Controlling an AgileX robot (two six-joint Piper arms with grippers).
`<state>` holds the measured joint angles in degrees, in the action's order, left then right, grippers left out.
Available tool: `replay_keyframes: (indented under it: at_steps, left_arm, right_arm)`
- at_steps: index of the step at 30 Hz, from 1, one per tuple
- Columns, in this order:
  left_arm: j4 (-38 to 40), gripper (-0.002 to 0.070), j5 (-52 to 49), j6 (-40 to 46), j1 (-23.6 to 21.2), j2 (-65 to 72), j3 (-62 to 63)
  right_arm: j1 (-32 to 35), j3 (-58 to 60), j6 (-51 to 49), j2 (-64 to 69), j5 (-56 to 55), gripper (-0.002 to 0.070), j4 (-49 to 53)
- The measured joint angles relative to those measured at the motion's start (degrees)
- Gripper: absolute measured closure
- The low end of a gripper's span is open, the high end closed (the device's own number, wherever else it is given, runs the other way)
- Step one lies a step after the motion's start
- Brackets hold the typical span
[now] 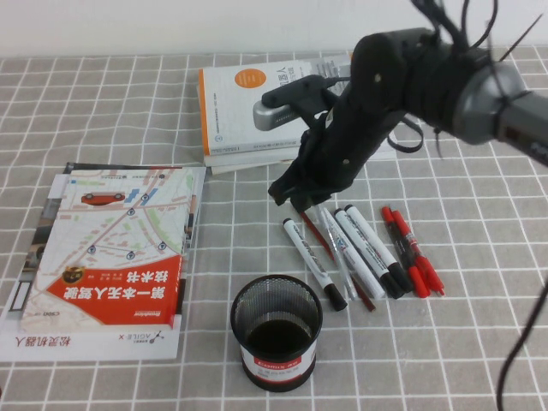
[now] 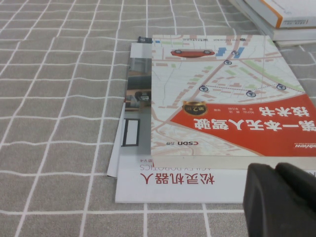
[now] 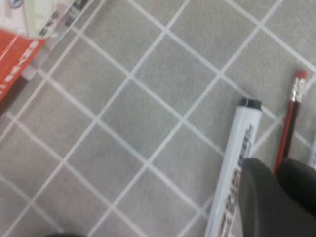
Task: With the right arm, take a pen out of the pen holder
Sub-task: 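Take a marker out of the pen holder and lay it on the table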
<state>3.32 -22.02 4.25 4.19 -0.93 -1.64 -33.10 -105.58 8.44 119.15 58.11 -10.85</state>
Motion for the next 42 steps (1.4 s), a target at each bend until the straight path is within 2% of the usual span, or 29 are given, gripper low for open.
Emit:
replay_keyframes:
  at_steps: [10,35,38,42]
  left_arm:
    - [0.00,0.0678,0.00,0.00,0.00,0.00,0.00]
    - [0.00,0.0678,0.00,0.00,0.00,0.00,0.00]
    - [0.00,0.0678,0.00,0.00,0.00,0.00,0.00]
    - [0.00,0.0678,0.00,0.00,0.00,0.00,0.00]
  right_arm:
    - [0.52,-4.85,2.93,6.46,0.00,0.0661,-0.64]
    - [1.36,-4.94,5.96,7.31,-4.17,0.0657,-4.87]
    - [1.36,-4.94,5.96,7.31,-4.26,0.0624,-4.79]
    - [1.36,-4.94,5.96,7.31,-4.26,0.0527,-4.79]
